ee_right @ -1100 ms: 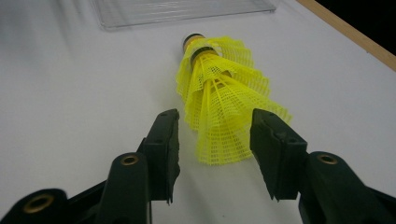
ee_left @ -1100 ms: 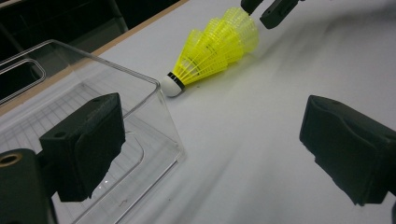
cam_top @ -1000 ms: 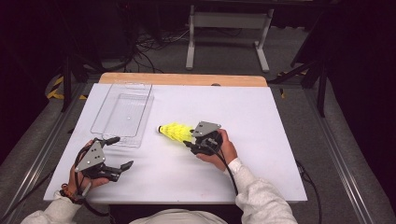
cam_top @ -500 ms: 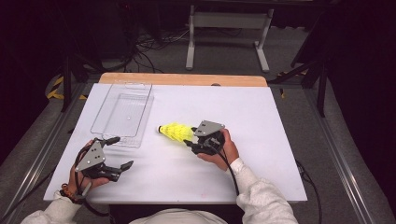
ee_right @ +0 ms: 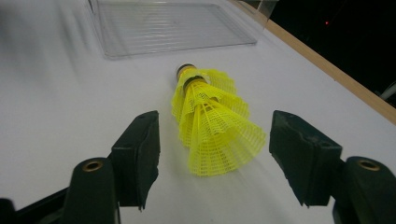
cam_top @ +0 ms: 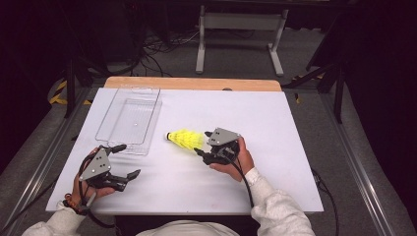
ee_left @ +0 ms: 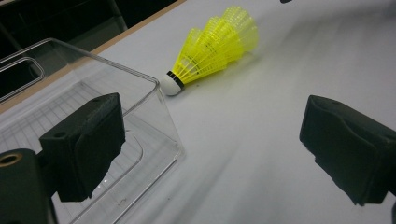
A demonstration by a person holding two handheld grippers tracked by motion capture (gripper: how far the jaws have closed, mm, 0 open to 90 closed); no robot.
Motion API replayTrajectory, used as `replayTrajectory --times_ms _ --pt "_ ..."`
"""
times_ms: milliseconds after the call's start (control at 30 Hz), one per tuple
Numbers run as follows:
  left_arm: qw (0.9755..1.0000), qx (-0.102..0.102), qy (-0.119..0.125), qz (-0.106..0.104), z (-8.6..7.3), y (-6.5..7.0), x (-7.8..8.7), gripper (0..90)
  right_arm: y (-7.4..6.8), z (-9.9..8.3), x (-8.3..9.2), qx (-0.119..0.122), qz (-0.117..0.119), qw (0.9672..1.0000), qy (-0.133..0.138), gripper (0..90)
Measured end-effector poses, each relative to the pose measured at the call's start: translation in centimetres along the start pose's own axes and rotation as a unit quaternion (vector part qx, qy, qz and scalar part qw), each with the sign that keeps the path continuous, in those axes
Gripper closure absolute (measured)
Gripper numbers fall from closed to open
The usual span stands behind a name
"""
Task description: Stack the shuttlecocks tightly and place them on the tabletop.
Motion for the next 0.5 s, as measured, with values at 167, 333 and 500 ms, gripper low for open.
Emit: replayTrajectory --times_ms 167,333,500 --pt "1.0 0.001 0.0 0.0 0.0 0.0 0.0 7.8 -0.2 0.0 0.8 0.005 -0.011 0.9999 0.008 27.6" --pt "1.0 0.002 0.0 0.0 0.0 0.0 0.0 7.8 -0.2 -0.1 1.4 0.006 -0.015 0.9998 0.015 24.8" --pt "1.0 0.001 -0.001 -0.001 0.0 0.0 0.0 7.8 -0.2 -0.3 2.1 0.01 -0.029 0.9994 0.018 21.8"
Point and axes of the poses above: each handheld gripper's, and its own axes: x roughly backward along the jaws, z roughly out of its top, y roughly to its right, the point moved 1 cm from there along -x, roughly forward along the jaws, and after that the axes turned 7 degrees about y, right-handed, at the moved point
